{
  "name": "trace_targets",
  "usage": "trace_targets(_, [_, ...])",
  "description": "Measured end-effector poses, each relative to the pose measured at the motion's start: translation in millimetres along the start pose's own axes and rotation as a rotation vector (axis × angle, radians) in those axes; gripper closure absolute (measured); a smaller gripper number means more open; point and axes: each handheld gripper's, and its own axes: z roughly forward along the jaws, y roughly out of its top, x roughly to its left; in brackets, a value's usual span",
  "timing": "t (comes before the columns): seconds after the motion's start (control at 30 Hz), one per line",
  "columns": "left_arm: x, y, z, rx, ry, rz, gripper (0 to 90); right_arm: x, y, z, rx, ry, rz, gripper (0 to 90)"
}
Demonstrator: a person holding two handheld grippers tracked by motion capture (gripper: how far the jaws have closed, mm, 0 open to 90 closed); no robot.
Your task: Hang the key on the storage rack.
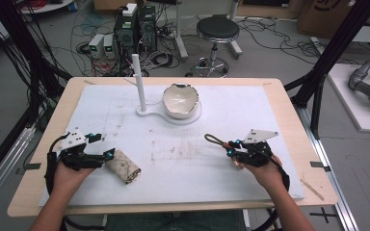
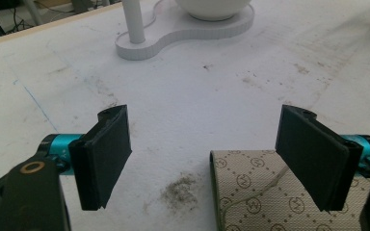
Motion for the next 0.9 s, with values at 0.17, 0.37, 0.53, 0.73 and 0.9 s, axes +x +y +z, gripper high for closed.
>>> trace_targets(0.17, [0.2,0.5,-0.4,0.0,0.004,0.003,19.9,4.1,17.7,-4.7,-0.048,-0.012,-0.024,72.2])
trace_targets(0.37, [-0.4,0.7,-2.2,-0.006,0.008,-0.001,19.9,9.1,48.5,-5.9,-0.119,-0.023,-0.045,72.2])
trace_targets(0.53, [-0.8,0.7,-2.0,-0.006,0.006,0.0,19.9,16.0,77.2,-4.2,-0.144,-0.008,-0.087,72.2])
trace_targets(0.73, [-0.3,1.0,-1.6,-0.005,0.007,0.001,19.9,17.8,105.1,-0.1,-0.168,-0.012,-0.122,72.2])
trace_targets(0.9, [-0.2,0.9,-1.4,-0.005,0.008,-0.001,19.9,18.5,124.7,6.5,-0.184,-0.022,-0.135,72.2])
